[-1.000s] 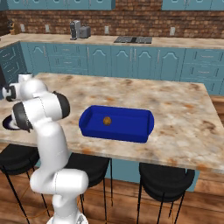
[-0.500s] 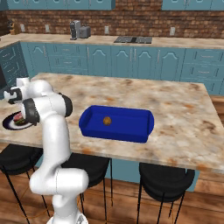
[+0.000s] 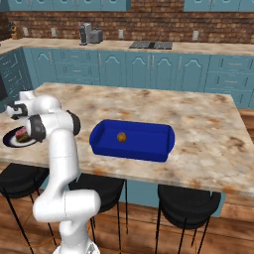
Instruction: Create a steak meal by picking up the steak and asparagus from the tray and placing them on the plate. Leave the orange on the tray.
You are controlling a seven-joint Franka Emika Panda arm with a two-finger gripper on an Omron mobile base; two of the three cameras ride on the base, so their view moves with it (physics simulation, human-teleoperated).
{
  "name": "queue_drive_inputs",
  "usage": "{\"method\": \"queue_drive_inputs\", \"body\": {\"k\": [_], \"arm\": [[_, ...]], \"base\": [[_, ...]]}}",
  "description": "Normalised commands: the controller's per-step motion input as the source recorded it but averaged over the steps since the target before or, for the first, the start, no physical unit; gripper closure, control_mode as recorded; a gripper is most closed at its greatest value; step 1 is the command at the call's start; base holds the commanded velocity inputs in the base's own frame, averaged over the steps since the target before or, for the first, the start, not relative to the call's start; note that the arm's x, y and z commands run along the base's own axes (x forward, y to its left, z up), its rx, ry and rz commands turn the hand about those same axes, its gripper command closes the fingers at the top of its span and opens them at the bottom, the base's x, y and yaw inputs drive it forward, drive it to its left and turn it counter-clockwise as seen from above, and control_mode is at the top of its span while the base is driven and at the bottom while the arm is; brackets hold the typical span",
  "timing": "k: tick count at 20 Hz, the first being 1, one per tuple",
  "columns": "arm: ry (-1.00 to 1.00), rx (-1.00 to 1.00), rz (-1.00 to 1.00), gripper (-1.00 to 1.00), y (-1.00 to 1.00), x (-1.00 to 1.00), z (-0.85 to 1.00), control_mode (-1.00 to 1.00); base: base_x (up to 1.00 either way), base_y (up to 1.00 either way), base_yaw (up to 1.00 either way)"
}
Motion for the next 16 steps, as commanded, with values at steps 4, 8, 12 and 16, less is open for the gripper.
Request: {"method": "queue_drive_inputs", "body": {"k": [4,8,12,16], "arm": [[0.0,0.0,0.02,1.0,0.18,0.31,-0.29,-1.0],[0.0,-0.01,0.02,-1.0,0.16,0.07,-0.19,-1.0],[-0.01,-0.01,0.01,-1.0,0.01,-0.09,-0.01,-1.0],[-0.01,0.0,0.0,-1.0,0.0,-0.26,0.0,-1.0]], "base": [[0.0,0.0,0.0],[0.0,0.0,0.0],[0.0,0.0,0.0],[0.0,0.0,0.0]]}}
